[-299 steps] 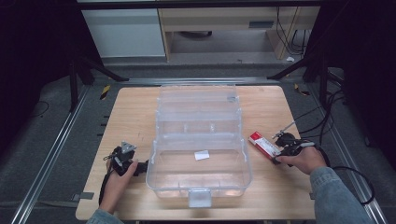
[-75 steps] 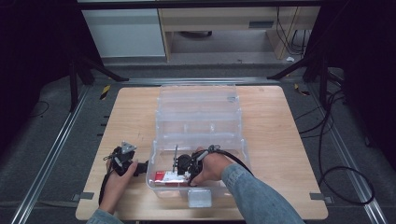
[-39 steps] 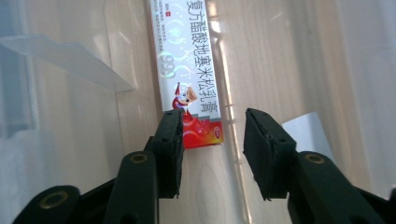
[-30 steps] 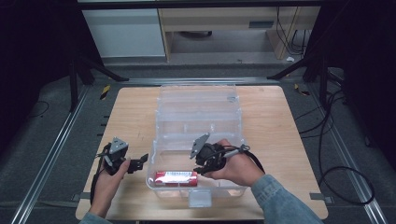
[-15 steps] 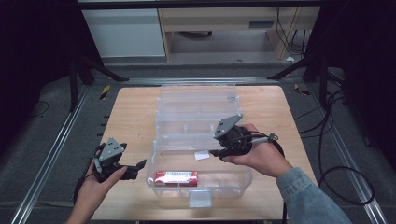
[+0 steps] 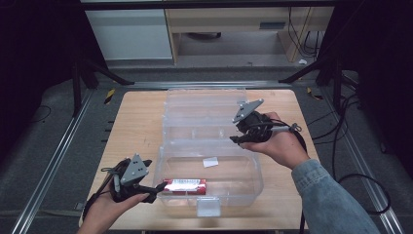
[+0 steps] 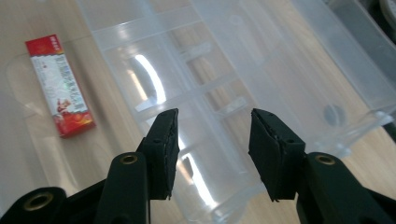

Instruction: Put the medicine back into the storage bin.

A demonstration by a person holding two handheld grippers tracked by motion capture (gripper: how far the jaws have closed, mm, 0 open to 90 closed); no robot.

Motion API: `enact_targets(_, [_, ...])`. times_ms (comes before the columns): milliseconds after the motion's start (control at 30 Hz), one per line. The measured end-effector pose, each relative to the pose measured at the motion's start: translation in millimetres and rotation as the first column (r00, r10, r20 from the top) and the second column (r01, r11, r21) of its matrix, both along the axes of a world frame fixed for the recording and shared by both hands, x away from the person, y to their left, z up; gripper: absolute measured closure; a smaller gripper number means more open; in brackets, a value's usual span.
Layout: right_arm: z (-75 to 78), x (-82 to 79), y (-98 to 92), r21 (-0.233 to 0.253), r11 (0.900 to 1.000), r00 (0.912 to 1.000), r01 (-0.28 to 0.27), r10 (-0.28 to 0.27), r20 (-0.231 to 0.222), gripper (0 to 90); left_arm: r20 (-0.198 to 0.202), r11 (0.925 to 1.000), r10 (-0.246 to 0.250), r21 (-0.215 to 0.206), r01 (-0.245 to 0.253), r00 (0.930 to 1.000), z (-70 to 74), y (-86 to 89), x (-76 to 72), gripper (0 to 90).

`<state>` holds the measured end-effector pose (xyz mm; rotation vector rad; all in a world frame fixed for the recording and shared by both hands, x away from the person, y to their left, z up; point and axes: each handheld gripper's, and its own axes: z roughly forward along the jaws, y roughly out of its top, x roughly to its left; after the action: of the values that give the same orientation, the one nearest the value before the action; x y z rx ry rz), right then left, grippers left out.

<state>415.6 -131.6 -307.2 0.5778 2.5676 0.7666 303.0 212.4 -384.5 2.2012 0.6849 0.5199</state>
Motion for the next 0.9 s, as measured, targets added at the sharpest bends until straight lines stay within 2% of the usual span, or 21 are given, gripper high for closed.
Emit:
enact_targets(33, [1.8, 2.2, -1.0, -0.006, 1.0, 1.0, 0.004, -0.004, 0.003, 53.1, -0.003, 0.9999, -0.011, -0.006, 0.011, 0.9999, 0.0, -3.0, -1.3, 18.5])
enact_targets(167, [6.3, 12.6, -6.8, -0.009, 1.0, 0.9998, 0.02, -0.02, 0.005, 55.3, 0.004, 0.999, -0.042, 0.019, 0.042, 0.9991, -0.3, -10.8, -3.6, 24.6])
enact_targets(267, [6.7, 20.9, -9.3, -0.016, 1.0, 0.9999, 0.015, -0.015, 0.008, 58.0, -0.013, 0.9969, -0.075, 0.024, 0.075, 0.9971, -3.6, -18.1, -4.5, 26.0])
enact_targets(367, [4.4, 26.5, -7.8, -0.031, 1.0, 0.9999, 0.002, -0.002, 0.012, 57.3, -0.018, 0.9958, -0.09, 0.017, 0.09, 0.9958, -6.3, -21.8, -7.0, 26.3])
enact_targets(400, [3.4, 29.4, -6.8, -0.04, 0.999, 1.0, -0.001, 0.001, 0.008, 56.3, -0.022, 0.9944, -0.101, 0.029, 0.101, 0.9947, -7.6, -23.5, -8.1, 26.3])
enact_targets(433, [0.3, 36.9, -3.5, -0.043, 0.999, 1.0, -0.007, 0.008, 0.005, 53.6, -0.023, 0.9942, -0.104, 0.025, 0.104, 0.9943, -9.5, -24.8, -8.7, 26.1])
enact_targets(500, [-0.8, 39.4, -2.2, -0.046, 0.999, 1.0, -0.008, 0.008, -0.001, 52.0, -0.036, 0.9934, -0.111, 0.026, 0.112, 0.9932, -13.7, -26.5, -8.1, 24.4])
enact_targets(600, [-7.9, 54.3, 2.6, -0.072, 0.997, 0.9999, -0.017, 0.016, -0.006, 48.8, -0.052, 0.9922, -0.122, 0.021, 0.123, 0.9912, -18.5, -27.7, -8.2, 23.0])
enact_targets(700, [-10.3, 59.3, 3.1, -0.068, 0.998, 0.9999, -0.009, 0.008, -0.014, 48.7, -0.055, 0.9901, -0.137, 0.024, 0.138, 0.9891, -19.9, -27.5, -8.7, 21.5])
enact_targets(767, [-14.7, 64.4, 2.8, -0.09, 0.996, 0.9997, -0.019, 0.017, -0.02, 50.6, -0.07, 0.9879, -0.15, 0.027, 0.152, 0.9861, -22.6, -28.9, -9.7, 21.2])
enact_targets(900, [-17.4, 67.3, 2.9, -0.105, 0.994, 0.9994, -0.016, 0.013, -0.032, 51.9, -0.085, 0.9833, -0.174, 0.037, 0.178, 0.981, -27.4, -33.6, -11.0, 22.5])
